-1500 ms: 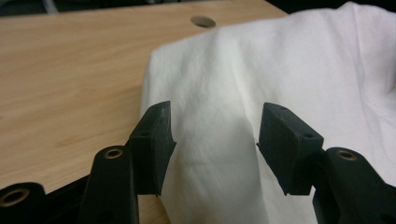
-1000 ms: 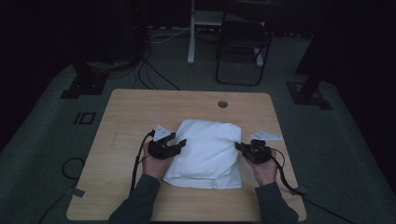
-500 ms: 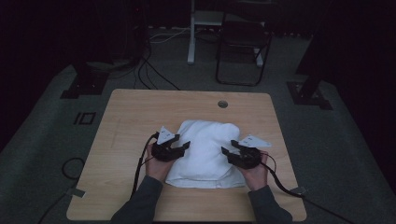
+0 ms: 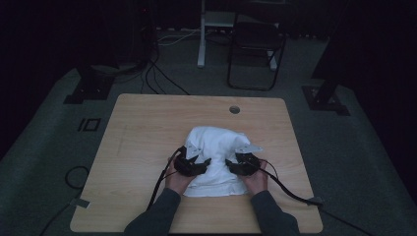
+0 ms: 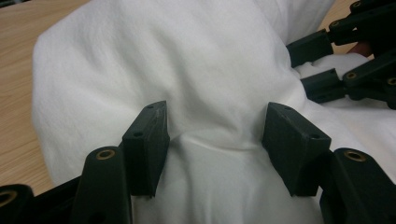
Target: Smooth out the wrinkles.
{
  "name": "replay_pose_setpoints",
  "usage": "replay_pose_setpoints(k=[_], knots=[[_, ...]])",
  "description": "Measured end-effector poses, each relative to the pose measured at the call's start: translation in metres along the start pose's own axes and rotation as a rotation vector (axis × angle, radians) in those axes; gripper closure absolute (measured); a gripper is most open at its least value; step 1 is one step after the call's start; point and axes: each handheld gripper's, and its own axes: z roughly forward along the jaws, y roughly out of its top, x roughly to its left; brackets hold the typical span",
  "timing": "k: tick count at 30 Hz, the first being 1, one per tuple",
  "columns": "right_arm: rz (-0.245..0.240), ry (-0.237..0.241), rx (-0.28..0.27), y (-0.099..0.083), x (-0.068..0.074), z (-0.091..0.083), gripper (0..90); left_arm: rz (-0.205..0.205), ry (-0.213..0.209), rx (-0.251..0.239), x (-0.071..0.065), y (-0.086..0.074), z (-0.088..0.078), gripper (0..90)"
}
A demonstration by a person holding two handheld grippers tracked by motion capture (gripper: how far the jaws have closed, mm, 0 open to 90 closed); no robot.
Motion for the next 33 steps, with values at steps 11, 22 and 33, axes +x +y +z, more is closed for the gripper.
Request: replay_pose_setpoints(k=[11, 22, 33], knots=[[0.001, 0.039, -0.004, 0.041, 0.013, 0.046, 44.4, -0.05, 0.116, 0.026, 0.05, 0.001, -0.004, 41.8], [0.006, 0.051, 0.02, 0.066, 0.013, 0.066, 32.6, -0.1, 0.145, 0.041, 0.079, 0.008, -0.002, 41.7], [0.014, 0.078, -0.073, 0.035, -0.014, -0.005, 20.2, -0.129, 0.11, -0.092, 0.072, 0.003, -0.066, 39.2]])
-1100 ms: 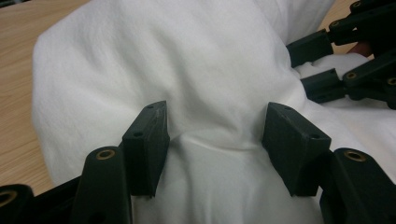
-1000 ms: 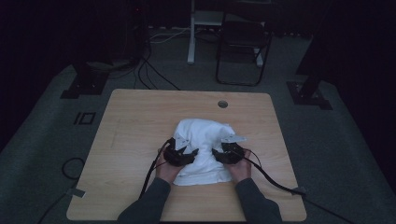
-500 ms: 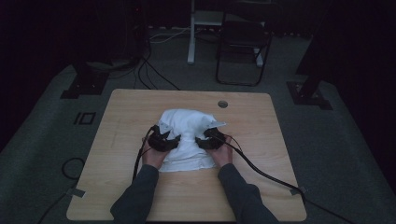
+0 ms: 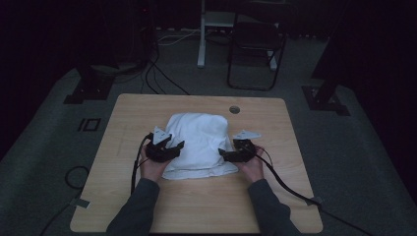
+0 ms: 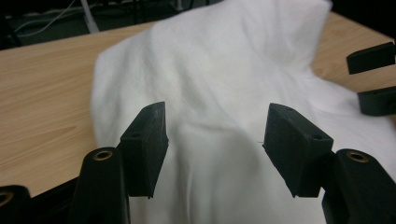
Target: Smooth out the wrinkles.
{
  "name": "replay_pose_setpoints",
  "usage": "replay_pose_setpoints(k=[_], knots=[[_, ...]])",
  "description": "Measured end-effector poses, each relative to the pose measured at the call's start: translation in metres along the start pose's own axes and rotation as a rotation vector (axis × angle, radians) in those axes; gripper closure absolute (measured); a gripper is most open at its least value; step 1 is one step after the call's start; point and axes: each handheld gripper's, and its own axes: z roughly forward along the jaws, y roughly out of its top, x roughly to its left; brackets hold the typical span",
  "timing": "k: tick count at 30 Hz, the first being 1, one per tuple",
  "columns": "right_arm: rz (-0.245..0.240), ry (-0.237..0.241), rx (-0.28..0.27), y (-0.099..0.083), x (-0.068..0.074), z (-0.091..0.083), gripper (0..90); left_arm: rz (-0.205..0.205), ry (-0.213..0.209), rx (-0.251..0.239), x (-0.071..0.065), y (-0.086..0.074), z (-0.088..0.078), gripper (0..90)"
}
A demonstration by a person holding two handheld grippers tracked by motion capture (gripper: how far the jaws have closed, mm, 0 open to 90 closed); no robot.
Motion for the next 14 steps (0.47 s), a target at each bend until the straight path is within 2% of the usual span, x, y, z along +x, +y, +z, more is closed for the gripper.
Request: replay_pose_setpoints(k=[2, 7, 11, 14], knots=[[0.006, -0.024, 0.008, -0.008, -0.006, -0.013, 20.2, -0.014, -0.01, -0.015, 0.002, -0.005, -0.013, 39.2], [0.056, -0.032, -0.009, -0.024, -0.02, -0.036, 21.2, -0.04, -0.008, -0.018, 0.007, -0.016, -0.03, 38.7], [0.105, -0.035, -0.033, -0.035, -0.029, -0.043, 22.2, -0.076, -0.013, -0.028, 0.012, -0.023, -0.034, 38.7], [0.116, -0.035, -0.02, -0.038, -0.033, -0.043, 22.2, -0.062, -0.006, -0.013, 0.013, -0.025, -0.035, 38.6]])
